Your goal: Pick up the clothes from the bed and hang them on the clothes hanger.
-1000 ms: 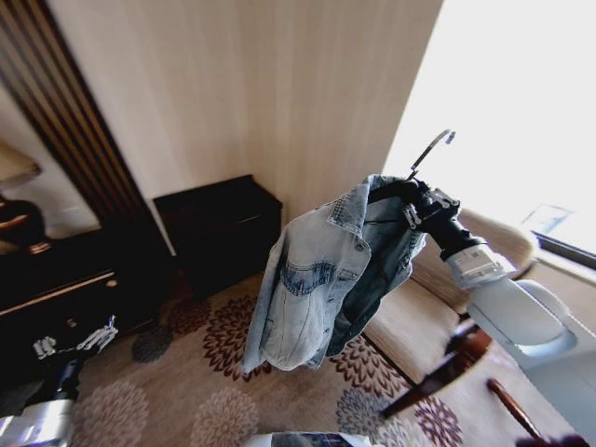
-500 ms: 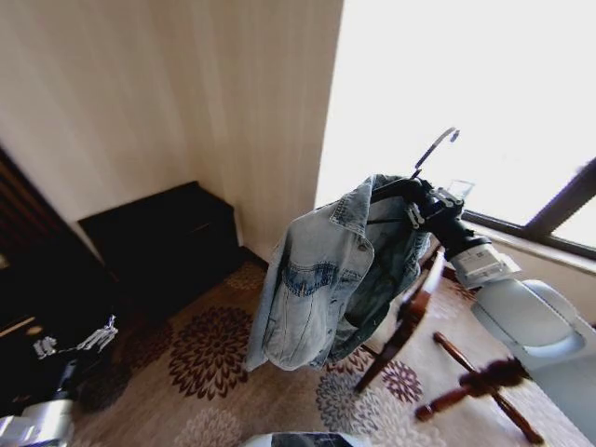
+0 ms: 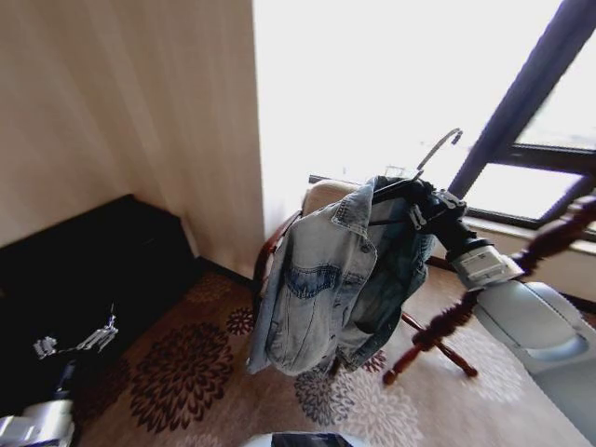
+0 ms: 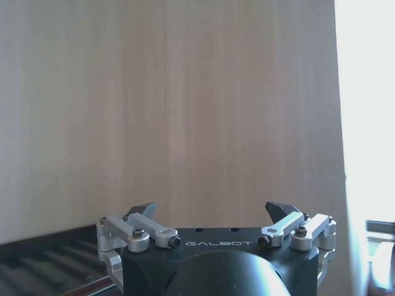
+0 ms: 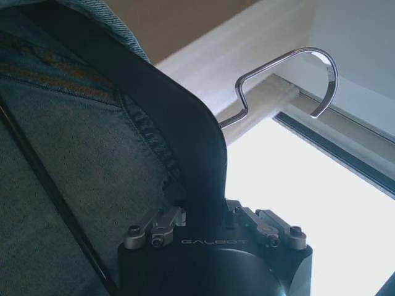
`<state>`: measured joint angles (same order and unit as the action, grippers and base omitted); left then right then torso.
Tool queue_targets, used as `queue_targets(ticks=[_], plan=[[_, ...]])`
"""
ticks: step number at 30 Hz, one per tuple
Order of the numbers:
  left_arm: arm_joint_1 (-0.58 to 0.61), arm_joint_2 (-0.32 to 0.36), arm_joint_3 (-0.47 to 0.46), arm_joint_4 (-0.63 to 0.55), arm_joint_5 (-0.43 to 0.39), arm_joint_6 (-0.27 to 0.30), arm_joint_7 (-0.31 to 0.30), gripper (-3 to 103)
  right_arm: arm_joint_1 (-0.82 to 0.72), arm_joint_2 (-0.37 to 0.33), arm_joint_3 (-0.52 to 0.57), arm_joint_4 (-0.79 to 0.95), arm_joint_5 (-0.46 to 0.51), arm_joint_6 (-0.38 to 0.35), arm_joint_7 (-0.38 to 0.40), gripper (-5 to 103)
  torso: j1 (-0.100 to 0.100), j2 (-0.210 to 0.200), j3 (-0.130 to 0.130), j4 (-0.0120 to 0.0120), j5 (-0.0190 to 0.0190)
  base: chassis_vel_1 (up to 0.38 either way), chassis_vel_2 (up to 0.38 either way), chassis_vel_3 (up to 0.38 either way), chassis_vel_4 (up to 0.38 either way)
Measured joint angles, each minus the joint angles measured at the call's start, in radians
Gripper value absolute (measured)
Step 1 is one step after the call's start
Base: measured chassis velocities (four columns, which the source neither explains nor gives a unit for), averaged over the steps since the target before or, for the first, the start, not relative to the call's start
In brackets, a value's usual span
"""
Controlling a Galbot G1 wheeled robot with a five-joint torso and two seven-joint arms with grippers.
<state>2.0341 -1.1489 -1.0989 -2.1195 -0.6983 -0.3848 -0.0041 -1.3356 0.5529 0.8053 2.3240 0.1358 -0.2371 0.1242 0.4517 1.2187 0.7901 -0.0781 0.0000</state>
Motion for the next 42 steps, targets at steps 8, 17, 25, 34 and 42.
queue_targets(ticks=[8,17,25,34,42], plan=[[0.000,0.000,0.000,0.000,0.000,0.000,0.000,100,-0.022,0.013,0.016,0.009,-0.002,-0.003,-0.001,27,0.000,0.000,0.000,0.0001,-0.0001,-0.121,-0.124,-0.129,-0.119],[0.000,0.000,0.000,0.000,0.000,0.000,0.000,100,-0.053,0.040,0.027,0.017,-0.014,-0.005,-0.002,27,0.000,0.000,0.000,0.0000,0.0000,-0.124,-0.125,-0.137,-0.133],[0.000,0.000,0.000,0.000,0.000,0.000,0.000,100,-0.088,0.077,0.034,0.026,-0.037,0.002,-0.004,27,0.000,0.000,0.000,0.0000,0.0000,-0.118,-0.118,-0.117,-0.123],[0.000,0.000,0.000,0.000,0.000,0.000,0.000,100,-0.114,0.111,0.040,0.034,-0.048,0.005,-0.004,27,0.000,0.000,0.000,-0.0005,-0.0001,-0.118,-0.123,-0.122,-0.118],[0.000,0.000,0.000,0.000,0.000,0.000,0.000,100,-0.182,0.187,0.057,0.054,-0.069,0.038,-0.003,27,0.000,0.000,0.000,0.0006,-0.0002,-0.023,-0.024,-0.018,-0.022]])
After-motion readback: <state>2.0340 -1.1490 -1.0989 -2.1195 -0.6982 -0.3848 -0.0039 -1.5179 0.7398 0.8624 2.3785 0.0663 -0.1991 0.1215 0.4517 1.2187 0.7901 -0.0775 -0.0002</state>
